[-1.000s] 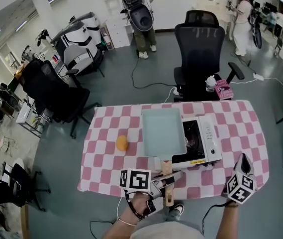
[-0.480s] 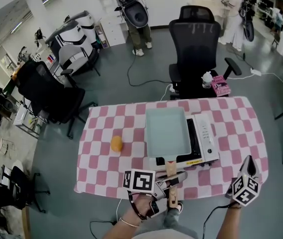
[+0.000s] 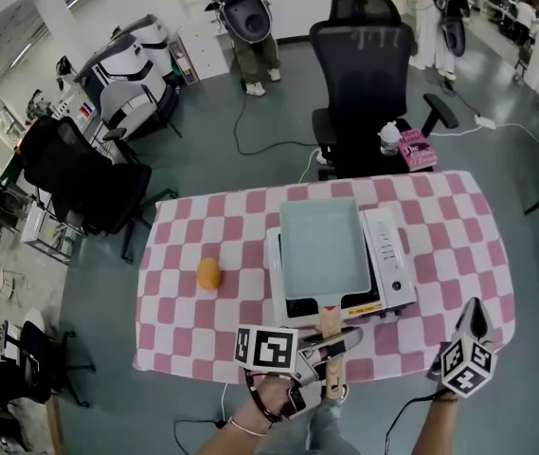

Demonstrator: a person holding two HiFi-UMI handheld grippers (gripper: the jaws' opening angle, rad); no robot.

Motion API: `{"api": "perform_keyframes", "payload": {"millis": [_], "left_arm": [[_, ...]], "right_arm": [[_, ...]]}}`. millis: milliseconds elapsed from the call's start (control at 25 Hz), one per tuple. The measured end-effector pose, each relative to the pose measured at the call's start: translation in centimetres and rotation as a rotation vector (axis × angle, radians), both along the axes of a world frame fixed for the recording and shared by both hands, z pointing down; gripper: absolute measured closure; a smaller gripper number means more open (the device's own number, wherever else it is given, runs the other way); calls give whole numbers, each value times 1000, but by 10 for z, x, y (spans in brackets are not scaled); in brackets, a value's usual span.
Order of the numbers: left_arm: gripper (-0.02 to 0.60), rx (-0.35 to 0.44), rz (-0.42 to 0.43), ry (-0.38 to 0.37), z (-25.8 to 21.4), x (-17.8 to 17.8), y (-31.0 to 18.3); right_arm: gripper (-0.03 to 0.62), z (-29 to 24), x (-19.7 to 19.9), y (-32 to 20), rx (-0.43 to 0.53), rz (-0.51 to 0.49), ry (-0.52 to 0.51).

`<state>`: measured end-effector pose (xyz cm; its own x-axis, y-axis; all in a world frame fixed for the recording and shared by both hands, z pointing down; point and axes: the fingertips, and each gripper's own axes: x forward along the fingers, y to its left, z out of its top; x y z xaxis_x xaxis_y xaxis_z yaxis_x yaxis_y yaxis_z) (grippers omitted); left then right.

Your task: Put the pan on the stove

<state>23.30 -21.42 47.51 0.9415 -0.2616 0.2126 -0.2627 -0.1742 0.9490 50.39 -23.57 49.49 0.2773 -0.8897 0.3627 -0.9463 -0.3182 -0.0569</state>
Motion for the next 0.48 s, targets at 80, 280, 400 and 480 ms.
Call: {"api": "perform_keyframes", "payload": {"millis": [80,280,400,480], "left_arm": [[472,-3,3,9,4,5,-1],[472,-17,3,29,11,13,-3],[472,-23,-4,28,18,14,-6],[471,-26,-10,25,23,14,-7]], "right_arm": [[585,6,0,-3,-2,-3,-2],[585,20,0,-7,-18,-10,-5],[585,31,0,-7,-37,-13,-8],[585,37,0,-7,-49,-15,-9]]}}
